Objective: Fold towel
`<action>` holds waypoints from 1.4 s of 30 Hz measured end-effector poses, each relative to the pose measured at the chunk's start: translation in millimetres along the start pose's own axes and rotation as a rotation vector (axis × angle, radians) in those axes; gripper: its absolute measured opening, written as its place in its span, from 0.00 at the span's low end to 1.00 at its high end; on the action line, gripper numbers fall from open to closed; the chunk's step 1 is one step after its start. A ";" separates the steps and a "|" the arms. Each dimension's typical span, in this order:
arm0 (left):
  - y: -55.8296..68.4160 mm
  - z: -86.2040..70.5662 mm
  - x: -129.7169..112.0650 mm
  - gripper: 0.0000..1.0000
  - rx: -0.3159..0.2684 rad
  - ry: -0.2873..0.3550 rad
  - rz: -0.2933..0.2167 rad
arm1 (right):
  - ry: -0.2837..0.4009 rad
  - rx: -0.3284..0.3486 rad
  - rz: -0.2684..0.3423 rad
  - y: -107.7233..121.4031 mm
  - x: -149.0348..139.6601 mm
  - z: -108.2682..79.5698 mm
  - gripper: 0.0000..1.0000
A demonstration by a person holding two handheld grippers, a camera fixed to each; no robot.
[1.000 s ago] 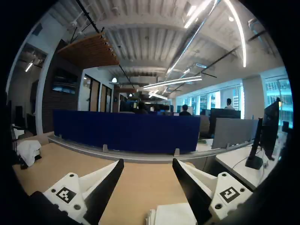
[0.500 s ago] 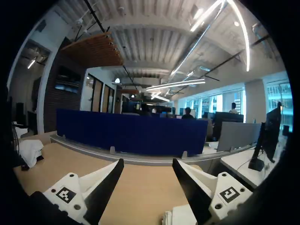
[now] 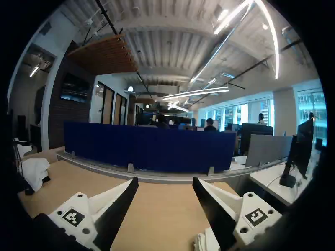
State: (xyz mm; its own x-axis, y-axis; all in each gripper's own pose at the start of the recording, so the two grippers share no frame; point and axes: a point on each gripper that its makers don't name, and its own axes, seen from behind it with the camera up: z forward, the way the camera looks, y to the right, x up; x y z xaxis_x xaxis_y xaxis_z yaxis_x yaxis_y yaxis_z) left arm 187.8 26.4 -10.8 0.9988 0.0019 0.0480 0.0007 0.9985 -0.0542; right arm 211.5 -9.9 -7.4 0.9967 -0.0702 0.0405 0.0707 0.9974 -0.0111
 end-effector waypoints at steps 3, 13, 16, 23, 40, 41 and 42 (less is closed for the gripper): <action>-3.4 -0.6 1.2 0.80 0.009 0.007 0.018 | -0.005 0.003 0.002 -4.6 -2.6 -0.7 1.00; -10.5 2.1 -4.9 0.80 0.040 0.010 0.079 | -0.019 0.020 0.034 -21.5 1.2 -3.0 1.00; -10.4 3.1 -8.0 0.80 0.046 0.016 0.096 | -0.023 0.036 0.055 -27.3 5.3 -3.8 1.00; -13.1 5.6 -19.9 0.80 0.062 0.020 0.110 | -0.039 0.048 0.076 -32.0 8.6 -2.7 1.00; -15.2 12.0 -107.5 0.80 0.055 0.001 0.083 | -0.017 0.040 0.055 -33.8 -11.7 9.3 1.00; -15.3 12.4 -113.6 0.80 0.056 0.002 0.083 | -0.016 0.042 0.054 -34.7 -15.4 9.9 1.00; -15.5 12.8 -120.4 0.80 0.056 0.002 0.083 | -0.015 0.045 0.054 -36.0 -19.3 10.6 1.00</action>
State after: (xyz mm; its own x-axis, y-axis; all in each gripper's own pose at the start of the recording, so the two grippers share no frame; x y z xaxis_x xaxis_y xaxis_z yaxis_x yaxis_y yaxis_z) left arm 67.0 11.4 -3.1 0.9955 0.0845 0.0434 -0.0845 0.9964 -0.0017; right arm 189.3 -44.3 2.9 0.9983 -0.0165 0.0557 0.0148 0.9994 0.0309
